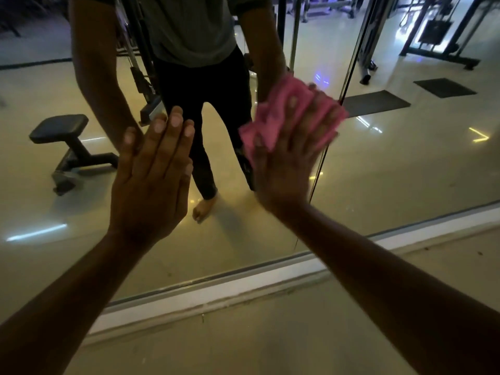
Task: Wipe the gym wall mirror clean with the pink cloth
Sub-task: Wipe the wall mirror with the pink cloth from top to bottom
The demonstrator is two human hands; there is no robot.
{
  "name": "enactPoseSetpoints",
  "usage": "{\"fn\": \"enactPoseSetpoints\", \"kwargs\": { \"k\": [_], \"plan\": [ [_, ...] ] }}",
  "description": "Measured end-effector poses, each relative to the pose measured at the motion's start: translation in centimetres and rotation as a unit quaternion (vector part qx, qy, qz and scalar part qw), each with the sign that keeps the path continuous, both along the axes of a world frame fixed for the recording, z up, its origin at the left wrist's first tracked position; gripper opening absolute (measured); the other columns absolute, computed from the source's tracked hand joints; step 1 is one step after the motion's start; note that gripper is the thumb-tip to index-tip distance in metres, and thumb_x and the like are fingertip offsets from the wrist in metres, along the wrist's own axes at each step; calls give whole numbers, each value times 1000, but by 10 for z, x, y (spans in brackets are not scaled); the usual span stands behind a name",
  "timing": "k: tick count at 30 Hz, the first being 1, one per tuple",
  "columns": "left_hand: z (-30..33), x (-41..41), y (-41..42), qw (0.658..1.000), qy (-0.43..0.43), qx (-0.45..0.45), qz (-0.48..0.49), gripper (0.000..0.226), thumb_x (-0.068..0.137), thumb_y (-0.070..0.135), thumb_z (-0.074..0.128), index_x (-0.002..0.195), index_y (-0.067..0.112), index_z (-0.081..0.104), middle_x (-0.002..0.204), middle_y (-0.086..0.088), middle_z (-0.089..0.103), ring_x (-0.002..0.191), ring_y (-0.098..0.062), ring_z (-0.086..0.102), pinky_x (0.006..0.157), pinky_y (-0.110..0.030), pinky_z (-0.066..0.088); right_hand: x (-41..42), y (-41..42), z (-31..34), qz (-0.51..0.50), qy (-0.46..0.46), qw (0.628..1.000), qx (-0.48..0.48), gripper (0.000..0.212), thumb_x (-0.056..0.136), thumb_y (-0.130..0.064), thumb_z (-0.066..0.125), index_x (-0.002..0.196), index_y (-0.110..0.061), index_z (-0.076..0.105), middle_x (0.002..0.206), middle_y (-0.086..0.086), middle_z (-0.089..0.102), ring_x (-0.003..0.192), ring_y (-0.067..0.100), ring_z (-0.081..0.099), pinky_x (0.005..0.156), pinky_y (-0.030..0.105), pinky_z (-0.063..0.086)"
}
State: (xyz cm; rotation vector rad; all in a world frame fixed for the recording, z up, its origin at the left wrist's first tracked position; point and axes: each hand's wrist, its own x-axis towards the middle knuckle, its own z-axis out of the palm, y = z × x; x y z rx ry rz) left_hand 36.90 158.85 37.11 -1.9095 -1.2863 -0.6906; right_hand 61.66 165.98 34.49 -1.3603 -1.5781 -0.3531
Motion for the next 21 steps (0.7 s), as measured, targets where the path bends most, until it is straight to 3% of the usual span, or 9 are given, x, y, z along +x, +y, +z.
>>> {"fn": "enactPoseSetpoints", "kwargs": {
  "k": [3, 5, 6, 8, 10, 14, 16, 18, 21],
  "plan": [
    [0, -1, 0, 1000, 0, -1, 0, 68, 115, 24, 49, 173, 10, 17, 180, -15, 16, 167, -33, 16, 134, -59, 16, -23, -21, -51, 152, -193, 969, 31, 80, 114, -46, 55, 174, -22, 7, 182, 17, -1, 167, 50, 5, 132, 74, 3],
    [2, -1, -1, 1000, -2, -9, -6, 67, 115, 24, 49, 173, 10, 17, 180, -14, 17, 167, -33, 17, 133, -61, 20, 28, -26, -97, 130, -309, 942, 12, 86, 109, -32, 70, 173, -27, 14, 184, 8, -7, 169, 42, 4, 133, 71, 7],
    [3, -1, -1, 1000, -2, -10, -9, 67, 116, 24, 48, 173, 11, 17, 180, -14, 17, 167, -33, 17, 133, -61, 20, 43, -24, -101, 96, -285, 954, 0, 83, 109, -36, 69, 173, -24, 16, 184, 11, -4, 168, 45, 8, 133, 72, 9],
    [2, -4, 0, 1000, 4, -6, -6, 65, 117, 25, 44, 174, 12, 15, 181, -13, 15, 168, -31, 14, 134, -59, 17, 37, -15, -72, 27, -118, 992, -24, 77, 114, -52, 48, 171, -12, 16, 179, 28, 7, 164, 57, 12, 132, 74, 7],
    [1, -7, 2, 1000, 8, -12, -14, 64, 117, 26, 41, 174, 13, 14, 181, -11, 13, 168, -29, 10, 135, -57, 12, -4, -11, -38, -5, 4, 1000, -31, 78, 115, -54, 31, 171, -2, 17, 176, 37, 6, 163, 62, 4, 132, 71, -3],
    [-1, -10, 4, 1000, 15, -8, -11, 65, 117, 27, 42, 174, 13, 14, 181, -12, 12, 168, -28, 9, 134, -57, 14, -23, -27, -89, 153, -213, 965, 26, 77, 114, -43, 57, 173, -25, 12, 181, 12, 8, 169, 40, 0, 133, 68, 0],
    [0, -13, 5, 999, 32, 2, -7, 66, 116, 27, 45, 174, 12, 15, 181, -13, 14, 168, -30, 11, 134, -57, 16, 21, -28, -113, 103, -263, 959, 22, 90, 110, -36, 67, 175, -28, 5, 180, 12, 15, 168, 42, 12, 134, 69, 6],
    [0, -15, 5, 999, 41, 11, -1, 66, 116, 27, 46, 173, 11, 16, 181, -14, 15, 167, -31, 12, 134, -56, 16, 31, -24, -93, 42, -176, 984, 6, 93, 109, -45, 65, 174, -18, 5, 178, 24, 18, 164, 52, 19, 133, 71, 7],
    [-2, -14, 6, 999, 41, 7, -6, 65, 117, 27, 44, 173, 11, 15, 181, -14, 13, 167, -31, 12, 135, -55, 14, -20, -11, -37, 6, -18, 1000, -1, 74, 116, -51, 35, 170, -3, 19, 175, 35, 7, 163, 60, 2, 131, 77, 3]
  ]
}}
